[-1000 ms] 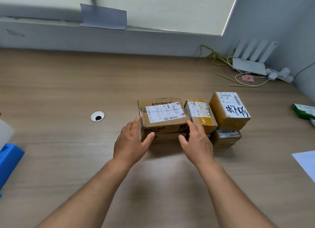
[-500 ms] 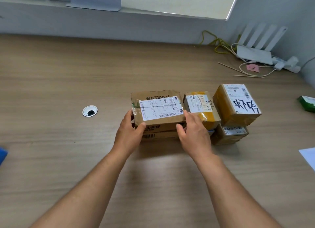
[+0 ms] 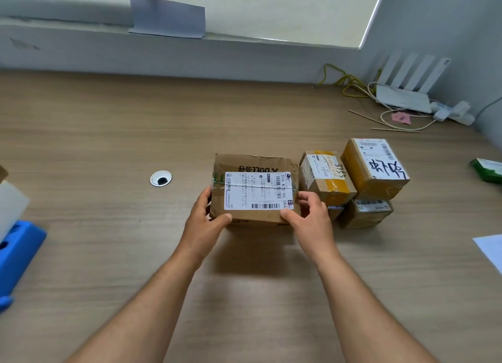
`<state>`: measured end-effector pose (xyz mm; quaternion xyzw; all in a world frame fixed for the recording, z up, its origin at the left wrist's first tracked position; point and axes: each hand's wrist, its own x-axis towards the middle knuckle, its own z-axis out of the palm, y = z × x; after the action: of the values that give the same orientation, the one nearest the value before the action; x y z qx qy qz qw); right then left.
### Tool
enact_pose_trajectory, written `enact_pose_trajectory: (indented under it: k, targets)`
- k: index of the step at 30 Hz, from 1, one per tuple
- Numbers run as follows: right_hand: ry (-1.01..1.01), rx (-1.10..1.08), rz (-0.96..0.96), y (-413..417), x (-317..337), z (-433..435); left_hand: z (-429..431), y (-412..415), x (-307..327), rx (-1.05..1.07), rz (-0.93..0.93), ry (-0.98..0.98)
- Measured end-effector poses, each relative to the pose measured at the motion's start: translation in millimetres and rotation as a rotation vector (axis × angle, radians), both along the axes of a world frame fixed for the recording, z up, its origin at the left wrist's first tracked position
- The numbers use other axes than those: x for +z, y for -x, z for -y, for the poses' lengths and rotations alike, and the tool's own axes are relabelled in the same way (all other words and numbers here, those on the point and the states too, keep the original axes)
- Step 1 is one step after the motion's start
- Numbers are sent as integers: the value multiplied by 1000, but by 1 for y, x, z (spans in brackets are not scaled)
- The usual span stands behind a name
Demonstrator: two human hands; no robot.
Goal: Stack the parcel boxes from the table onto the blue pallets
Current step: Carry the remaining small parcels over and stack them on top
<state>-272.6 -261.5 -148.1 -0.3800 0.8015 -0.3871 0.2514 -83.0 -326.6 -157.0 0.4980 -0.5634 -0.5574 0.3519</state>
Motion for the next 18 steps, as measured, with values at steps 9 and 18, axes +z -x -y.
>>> enact_pose_trajectory:
  k: [9, 18]
  targets:
    - [254, 165, 311, -27, 35, -57, -56, -39, 33, 25, 14, 138]
    - [340, 312, 417, -51, 71, -107, -122, -82, 71, 77, 71, 262]
